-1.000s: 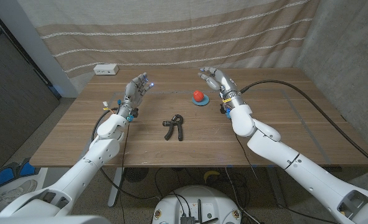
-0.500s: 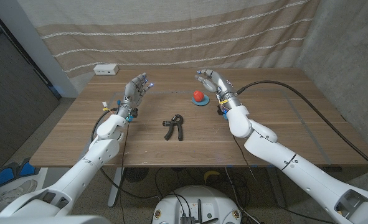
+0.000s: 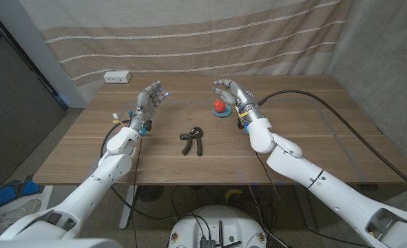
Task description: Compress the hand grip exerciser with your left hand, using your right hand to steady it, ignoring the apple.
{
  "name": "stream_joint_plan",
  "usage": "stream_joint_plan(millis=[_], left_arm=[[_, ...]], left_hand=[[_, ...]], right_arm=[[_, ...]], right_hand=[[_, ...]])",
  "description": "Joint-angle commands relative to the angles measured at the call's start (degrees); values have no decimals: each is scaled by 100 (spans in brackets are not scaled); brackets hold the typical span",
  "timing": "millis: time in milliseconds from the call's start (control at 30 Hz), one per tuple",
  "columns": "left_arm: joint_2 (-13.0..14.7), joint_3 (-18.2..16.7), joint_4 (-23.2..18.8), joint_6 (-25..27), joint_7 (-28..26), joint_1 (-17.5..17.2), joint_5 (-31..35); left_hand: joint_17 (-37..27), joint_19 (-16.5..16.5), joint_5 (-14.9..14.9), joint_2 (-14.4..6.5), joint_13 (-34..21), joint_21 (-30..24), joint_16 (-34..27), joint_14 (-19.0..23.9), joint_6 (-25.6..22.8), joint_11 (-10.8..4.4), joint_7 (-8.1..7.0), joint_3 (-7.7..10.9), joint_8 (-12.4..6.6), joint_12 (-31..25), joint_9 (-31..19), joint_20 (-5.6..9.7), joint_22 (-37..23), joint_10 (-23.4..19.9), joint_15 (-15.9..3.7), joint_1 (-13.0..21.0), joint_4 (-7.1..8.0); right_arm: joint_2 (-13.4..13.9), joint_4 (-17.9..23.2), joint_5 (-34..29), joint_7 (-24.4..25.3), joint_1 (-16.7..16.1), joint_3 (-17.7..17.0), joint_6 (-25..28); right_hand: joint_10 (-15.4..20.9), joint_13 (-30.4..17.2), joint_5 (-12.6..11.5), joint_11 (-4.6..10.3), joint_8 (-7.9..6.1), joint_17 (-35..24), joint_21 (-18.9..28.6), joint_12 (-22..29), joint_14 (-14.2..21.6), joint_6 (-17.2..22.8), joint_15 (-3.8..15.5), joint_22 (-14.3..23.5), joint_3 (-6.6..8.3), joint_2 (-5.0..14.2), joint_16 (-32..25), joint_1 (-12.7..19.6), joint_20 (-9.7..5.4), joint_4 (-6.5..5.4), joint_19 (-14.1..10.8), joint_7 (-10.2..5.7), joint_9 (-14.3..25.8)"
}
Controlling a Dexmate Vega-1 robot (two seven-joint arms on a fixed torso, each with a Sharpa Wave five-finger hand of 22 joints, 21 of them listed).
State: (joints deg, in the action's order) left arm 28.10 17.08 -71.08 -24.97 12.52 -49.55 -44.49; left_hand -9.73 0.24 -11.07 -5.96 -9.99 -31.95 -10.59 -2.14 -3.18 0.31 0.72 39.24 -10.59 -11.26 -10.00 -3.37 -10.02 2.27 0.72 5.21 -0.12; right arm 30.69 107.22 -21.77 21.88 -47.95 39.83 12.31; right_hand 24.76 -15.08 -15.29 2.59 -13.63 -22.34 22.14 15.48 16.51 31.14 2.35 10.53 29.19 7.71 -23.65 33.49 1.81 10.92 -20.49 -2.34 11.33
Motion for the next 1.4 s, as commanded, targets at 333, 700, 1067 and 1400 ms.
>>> stream_joint_plan(millis=[333, 700, 1067, 1400], left_arm=[[-35, -16, 36, -24, -14, -8, -15], [-54, -40, 51, -46, -16, -32, -49], [-41, -68, 34, -57, -7, -61, -74], [-11, -79, 16, -59, 36, -72, -84]], left_hand=[[-14, 65, 14, -130, -31, 34, 9, 8, -50, -11, -13, 8, 4, 2, -11, -23, -7, -41, 4, -71, -45], [-10, 84, 15, -132, -31, 50, 10, 20, -47, 2, -20, 15, 7, 4, -11, -67, -8, -40, 28, -72, -65], [-9, 102, 16, -135, -31, 64, 10, 29, -50, 31, -19, 21, 7, 0, -11, -82, -9, -54, 37, -74, -81], [-9, 110, 18, -134, -31, 77, 12, 30, -51, 27, -24, 23, 7, -1, -11, -83, -10, -59, 37, -79, -90]], right_arm=[[-146, -127, -306, 99, 61, 248, 221], [-223, -164, -435, 111, 87, 367, 378], [-301, -263, -520, 186, 114, 472, 414], [-378, -366, -608, 253, 116, 598, 412]], right_hand=[[174, -5, -20, 81, -101, -6, 43, 60, 76, 331, 587, 26, 63, -143, -53, 517, -2, 27, -134, -34, 17], [253, -16, 13, 130, -106, -5, 51, 84, 96, 404, 613, 25, 32, -256, -69, 709, 0, 22, -173, -66, 17], [383, -44, 48, 251, -137, -8, 72, 128, 136, 540, 692, 26, 33, -360, -101, 1104, -59, 25, -248, -162, 20], [519, -82, 154, 307, -172, -18, 88, 177, 205, 654, 687, 26, -89, -585, -149, 1298, -4, -9, -310, -205, 26]])
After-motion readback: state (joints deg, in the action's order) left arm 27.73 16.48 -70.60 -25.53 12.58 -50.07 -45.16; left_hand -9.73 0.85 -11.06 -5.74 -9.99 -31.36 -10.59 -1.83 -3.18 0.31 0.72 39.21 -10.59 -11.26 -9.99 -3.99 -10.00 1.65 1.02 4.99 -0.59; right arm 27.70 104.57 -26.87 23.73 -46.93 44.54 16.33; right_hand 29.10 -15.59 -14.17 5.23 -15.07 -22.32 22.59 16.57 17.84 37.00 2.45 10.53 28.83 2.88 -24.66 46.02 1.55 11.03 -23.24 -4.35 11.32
